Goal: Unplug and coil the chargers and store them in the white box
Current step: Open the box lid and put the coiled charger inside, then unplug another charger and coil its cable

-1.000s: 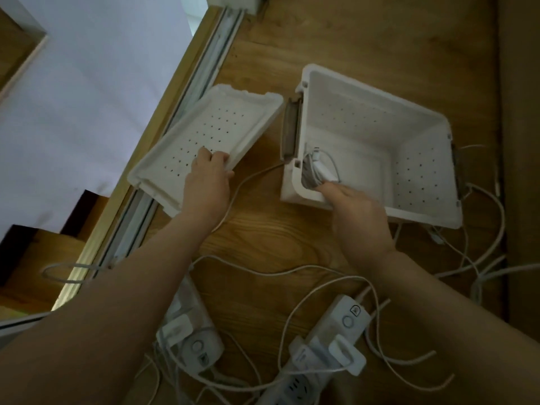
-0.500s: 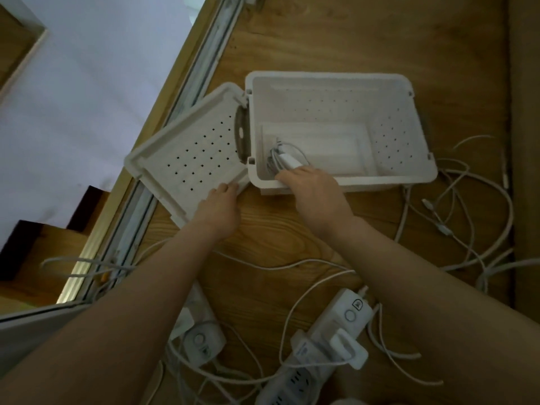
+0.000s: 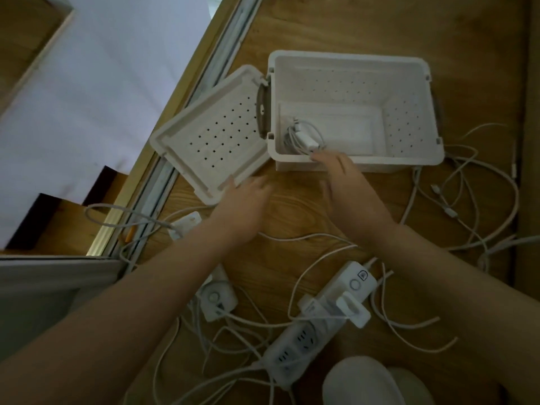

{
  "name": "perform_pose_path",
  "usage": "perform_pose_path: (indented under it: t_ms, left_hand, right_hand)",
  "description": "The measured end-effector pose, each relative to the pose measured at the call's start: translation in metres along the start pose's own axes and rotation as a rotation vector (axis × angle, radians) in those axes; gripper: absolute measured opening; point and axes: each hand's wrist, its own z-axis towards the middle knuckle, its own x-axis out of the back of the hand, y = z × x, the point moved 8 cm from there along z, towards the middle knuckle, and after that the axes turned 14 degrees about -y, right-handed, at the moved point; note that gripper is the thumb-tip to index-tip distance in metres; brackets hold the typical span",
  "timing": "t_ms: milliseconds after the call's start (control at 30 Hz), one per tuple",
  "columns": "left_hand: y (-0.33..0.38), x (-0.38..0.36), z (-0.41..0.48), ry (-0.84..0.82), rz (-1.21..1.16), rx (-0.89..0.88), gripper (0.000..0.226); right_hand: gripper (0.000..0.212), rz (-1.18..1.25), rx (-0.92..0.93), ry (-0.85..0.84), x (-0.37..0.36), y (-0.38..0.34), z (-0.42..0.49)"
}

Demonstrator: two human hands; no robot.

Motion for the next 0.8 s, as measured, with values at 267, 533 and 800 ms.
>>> perform_pose_path:
  t_ms: [267, 533, 800]
  left_hand:
    - [0.104, -0.072, -0.056, -0.438, -0.131, -0.301, 0.049]
    - [0.115, -0.101, -0.043, -0.521, -0.026, -0.396, 0.037]
    - [0.106, -0.041, -0.032, -0.113, 0.002, -0.338, 0.04]
  right_hand:
    - [0.046, 0.042, -0.255, -0.547, -0.046, 0.039, -0.117]
    - [0.065, 0.013, -0.099, -0.764, -0.086, 0.034, -0.152]
    - [0.051, 0.086, -0.191, -0.315, -0.053, 0.051, -0.108]
